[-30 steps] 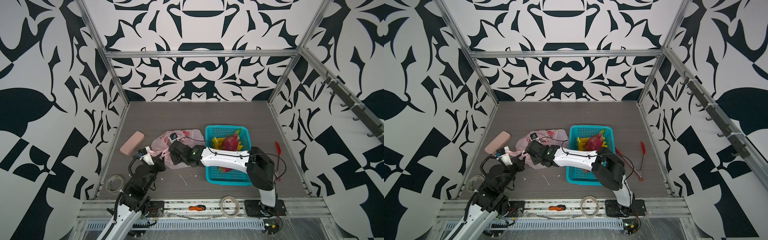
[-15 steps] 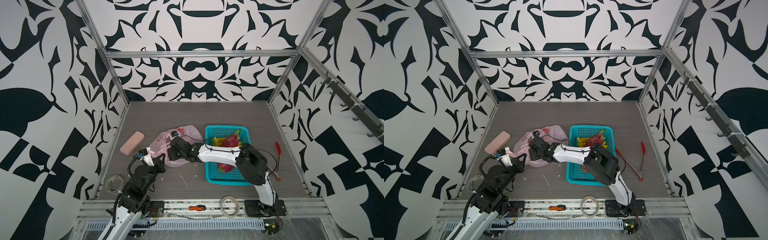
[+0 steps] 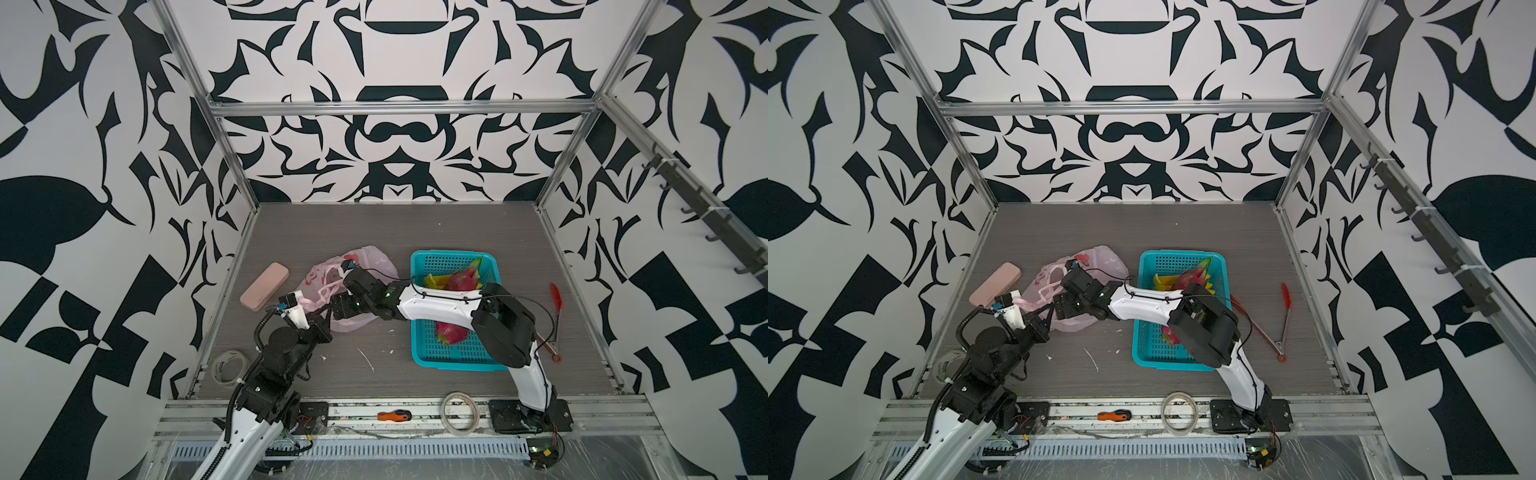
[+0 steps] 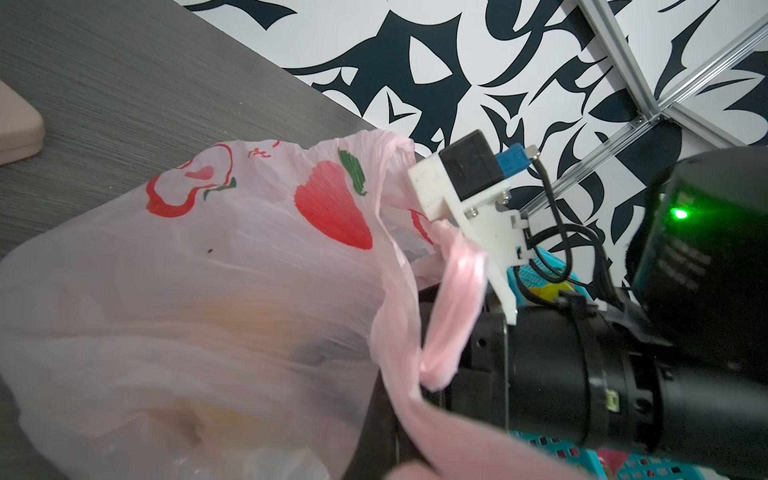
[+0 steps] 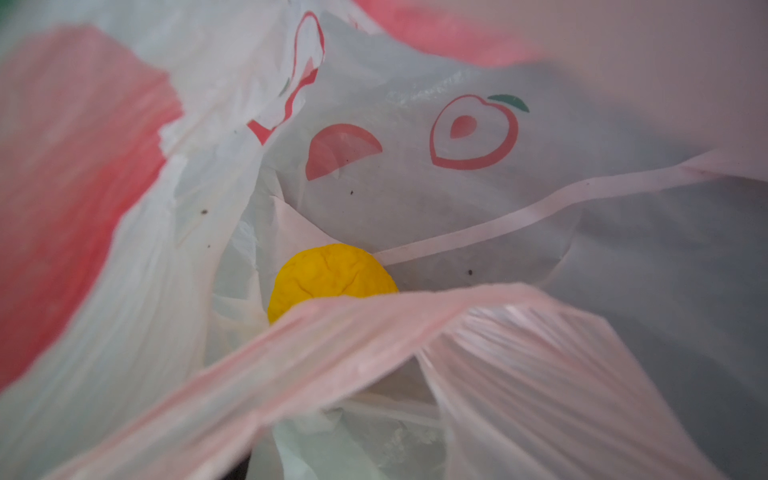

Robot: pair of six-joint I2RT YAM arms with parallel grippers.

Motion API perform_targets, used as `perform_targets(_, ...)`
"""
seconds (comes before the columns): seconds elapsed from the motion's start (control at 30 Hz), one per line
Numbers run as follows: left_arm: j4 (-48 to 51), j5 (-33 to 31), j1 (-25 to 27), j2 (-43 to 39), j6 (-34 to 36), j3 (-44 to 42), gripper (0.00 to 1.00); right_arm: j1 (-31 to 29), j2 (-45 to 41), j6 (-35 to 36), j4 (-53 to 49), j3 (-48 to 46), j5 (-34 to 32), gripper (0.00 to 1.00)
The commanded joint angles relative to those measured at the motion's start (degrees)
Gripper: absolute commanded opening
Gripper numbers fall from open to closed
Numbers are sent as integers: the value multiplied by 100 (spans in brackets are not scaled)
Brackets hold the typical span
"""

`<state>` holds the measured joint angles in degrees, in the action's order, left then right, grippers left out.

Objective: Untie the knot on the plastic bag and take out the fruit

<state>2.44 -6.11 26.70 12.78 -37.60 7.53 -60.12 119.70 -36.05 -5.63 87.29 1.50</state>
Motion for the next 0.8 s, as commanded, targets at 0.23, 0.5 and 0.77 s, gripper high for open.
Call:
perform_targets(0.23,266,-73,20,-202,69,322,0,-17,35,284,13,431,371,84)
perform_targets(0.5,-68,120,20,-67,128,293,0,-17,276,722,-384,860,621,84)
perform_targets(0.77,-287,315,20,-54,105,231,0,-22,238,1546,-413,1006,630,80)
